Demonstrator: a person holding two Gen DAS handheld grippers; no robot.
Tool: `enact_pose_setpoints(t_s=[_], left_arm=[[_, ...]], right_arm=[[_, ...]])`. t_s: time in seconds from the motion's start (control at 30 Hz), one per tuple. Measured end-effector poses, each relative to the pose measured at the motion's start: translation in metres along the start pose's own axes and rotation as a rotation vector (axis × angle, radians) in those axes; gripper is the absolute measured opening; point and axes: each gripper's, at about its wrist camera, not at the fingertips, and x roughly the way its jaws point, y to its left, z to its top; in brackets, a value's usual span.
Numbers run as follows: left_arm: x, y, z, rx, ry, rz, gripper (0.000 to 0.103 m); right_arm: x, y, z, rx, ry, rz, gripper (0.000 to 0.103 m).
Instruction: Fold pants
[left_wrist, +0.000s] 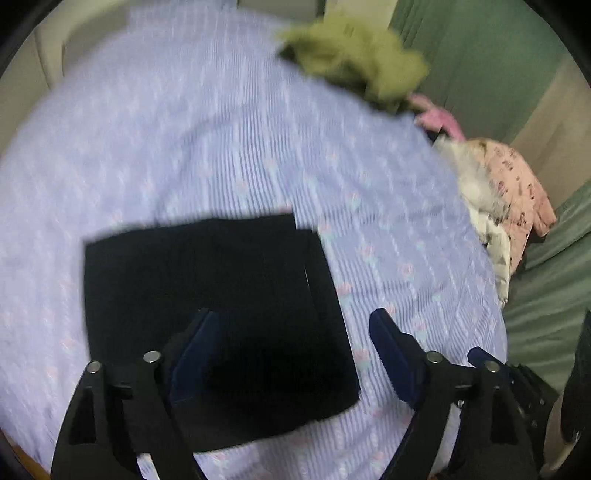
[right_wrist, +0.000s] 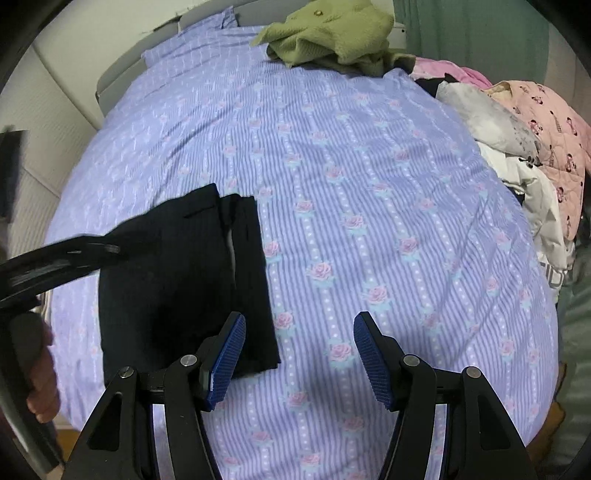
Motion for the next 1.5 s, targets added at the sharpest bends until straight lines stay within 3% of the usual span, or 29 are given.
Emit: enact_pose_setpoints(t_s=[0.17,0.33,0.43,0.57,0.73,0.77,0.8,0.93,1.0,1.1,1.2,1.27,1.33,1.37,1.5], left_arm=[[-0.010,0.039,-0.016,-0.021,0.004,0.117,0.087],[0.014,0.098,-0.037,-0.156,0.094,0.230,0.087],[0.029,0.114,-0.043,-0.189,0.113,0.268,0.086],[0.049,0.117,-0.046,-0.197,0.136,0.270,0.086],[0.055,0.104,-0.048,-0.161,0.141,0.245,0.086],[0.054,0.103,-0.048,-0.157,0.139,0.239,0.086],[0.053,0.102,-0.048,-0.152,0.136,0.233,0.086],[0.047,0.100,-0.051,-0.129,0.123,0.232,0.086],[0.046,0.103,-0.052,-0.141,0.130,0.228,0.086],[0.043,0.108,-0.053,-0.178,0.143,0.189,0.086],[0.037,0.108,-0.053,-0.179,0.129,0.188,0.086],[0.035,0.107,-0.052,-0.166,0.123,0.210,0.086],[0.034,0.108,-0.051,-0.170,0.124,0.209,0.086],[0.033,0.108,-0.051,-0.172,0.122,0.211,0.086],[0.031,0.110,-0.051,-0.181,0.115,0.204,0.086]], right_arm=[[0.004,0.010,0.007,-0.039,-0.025,0.117,0.063],[0.042,0.045,0.020,-0.134,0.017,0.251,0.062],[0.075,0.062,0.029,-0.187,0.060,0.294,0.054],[0.120,0.073,0.038,-0.196,0.130,0.318,0.053],[0.158,0.069,0.041,-0.111,0.203,0.324,0.052],[0.160,0.069,0.041,-0.094,0.218,0.332,0.040],[0.156,0.070,0.041,-0.084,0.220,0.347,0.037],[0.129,0.072,0.040,-0.099,0.128,0.394,0.033],[0.125,0.071,0.042,-0.071,0.121,0.473,0.026],[0.133,0.074,0.048,-0.036,0.141,0.571,0.025],[0.151,0.080,0.054,-0.036,0.182,0.574,0.026],[0.170,0.082,0.054,-0.026,0.238,0.476,0.026],[0.172,0.082,0.052,-0.027,0.245,0.454,0.021],[0.168,0.084,0.051,-0.036,0.232,0.452,0.010],[0.123,0.079,0.049,-0.026,0.113,0.405,0.006]])
